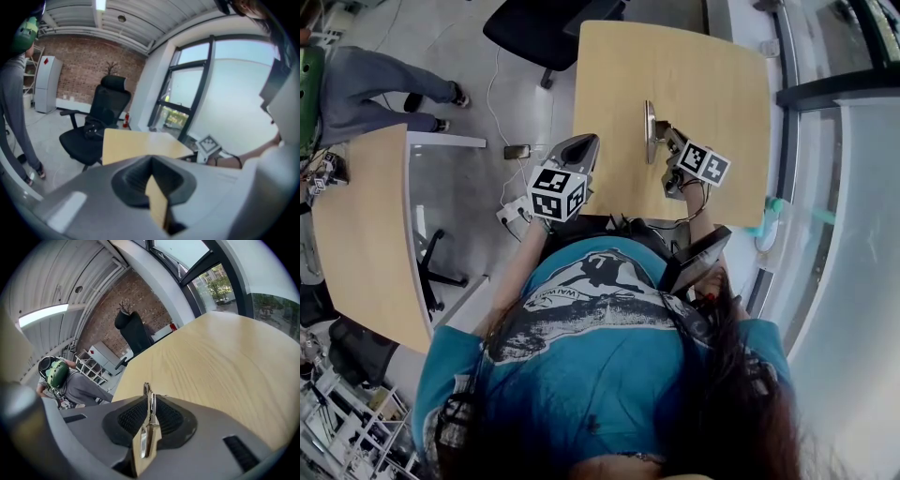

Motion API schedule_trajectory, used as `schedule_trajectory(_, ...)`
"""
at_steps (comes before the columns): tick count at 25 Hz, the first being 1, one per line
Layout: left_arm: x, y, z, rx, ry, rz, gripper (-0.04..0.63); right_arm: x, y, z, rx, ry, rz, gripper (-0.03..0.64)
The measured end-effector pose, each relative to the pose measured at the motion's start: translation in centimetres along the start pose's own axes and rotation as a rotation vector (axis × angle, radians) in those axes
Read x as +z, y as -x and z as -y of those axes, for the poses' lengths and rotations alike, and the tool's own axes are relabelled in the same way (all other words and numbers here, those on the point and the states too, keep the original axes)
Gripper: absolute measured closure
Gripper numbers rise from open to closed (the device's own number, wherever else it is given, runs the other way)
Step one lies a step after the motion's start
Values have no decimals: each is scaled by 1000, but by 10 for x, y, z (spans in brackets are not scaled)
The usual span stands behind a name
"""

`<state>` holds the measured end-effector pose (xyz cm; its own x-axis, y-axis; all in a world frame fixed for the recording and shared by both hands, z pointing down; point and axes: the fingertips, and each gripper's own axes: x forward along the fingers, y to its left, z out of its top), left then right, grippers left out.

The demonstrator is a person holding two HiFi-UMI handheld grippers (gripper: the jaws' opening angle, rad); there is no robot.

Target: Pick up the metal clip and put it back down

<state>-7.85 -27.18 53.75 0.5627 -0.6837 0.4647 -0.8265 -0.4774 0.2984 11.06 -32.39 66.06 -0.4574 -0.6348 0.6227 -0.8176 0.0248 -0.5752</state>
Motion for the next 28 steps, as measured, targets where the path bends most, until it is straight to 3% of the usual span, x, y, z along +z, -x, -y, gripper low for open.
schedule_trajectory(5,0,-1,3,-9,-7,1,592,11,11,-4,11,-30,43,540)
schedule_trajectory(10,0,-2,13,-20,-16,4,592,22,39,-18,29,-29,121,540)
schedule_trajectory(19,-10,-2,60,-57,-36,18,592,8,100,-60,63,209,157,541)
schedule_trajectory(28,-42,25,131,-41,-16,51,592,-38,175,-76,159,288,157,548)
